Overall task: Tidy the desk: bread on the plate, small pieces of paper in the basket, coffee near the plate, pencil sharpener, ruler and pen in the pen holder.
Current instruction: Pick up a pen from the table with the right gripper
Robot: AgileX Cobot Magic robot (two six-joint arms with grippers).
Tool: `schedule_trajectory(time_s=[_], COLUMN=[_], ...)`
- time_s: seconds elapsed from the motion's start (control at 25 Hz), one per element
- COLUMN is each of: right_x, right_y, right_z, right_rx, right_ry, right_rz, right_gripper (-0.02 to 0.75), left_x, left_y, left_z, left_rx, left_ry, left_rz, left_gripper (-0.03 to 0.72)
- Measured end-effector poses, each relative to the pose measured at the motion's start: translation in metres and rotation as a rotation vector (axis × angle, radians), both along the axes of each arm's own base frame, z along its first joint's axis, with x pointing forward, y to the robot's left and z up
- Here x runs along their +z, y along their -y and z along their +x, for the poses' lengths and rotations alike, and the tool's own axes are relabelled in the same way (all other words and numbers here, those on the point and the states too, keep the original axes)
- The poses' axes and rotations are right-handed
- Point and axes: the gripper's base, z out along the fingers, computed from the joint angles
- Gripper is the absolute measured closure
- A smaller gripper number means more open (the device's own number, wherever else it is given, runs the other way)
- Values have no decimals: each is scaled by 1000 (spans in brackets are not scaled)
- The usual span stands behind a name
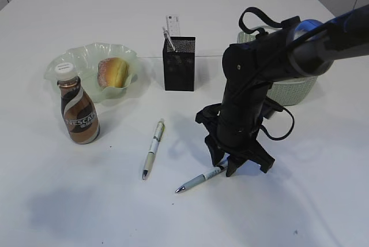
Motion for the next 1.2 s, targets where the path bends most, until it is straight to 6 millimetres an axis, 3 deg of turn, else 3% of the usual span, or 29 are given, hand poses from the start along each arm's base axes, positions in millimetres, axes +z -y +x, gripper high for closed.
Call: schedule_trajectory(time_s=[0.08,0.28,0.44,0.92,1.2], right_x=[0,-1,0,2,22], right_y=[0,0,1,-2,-4], right_z=[0,0,0,5,14], right_rx=[0,1,9,193,433], right_ry=[-1,-6,-1,15,4], right_rz=[0,-6,-10,-16,-51], right_gripper=[448,584,619,624,629], left_x=[0,0,0,0,0], left_y=[0,0,0,0,0], left_z=[0,0,0,0,0], left_rx=[0,1,1,1,1], left_ry=[0,1,1,1,1], left_rz=[0,4,4,4,4], left_gripper=[312,314,315,315,319])
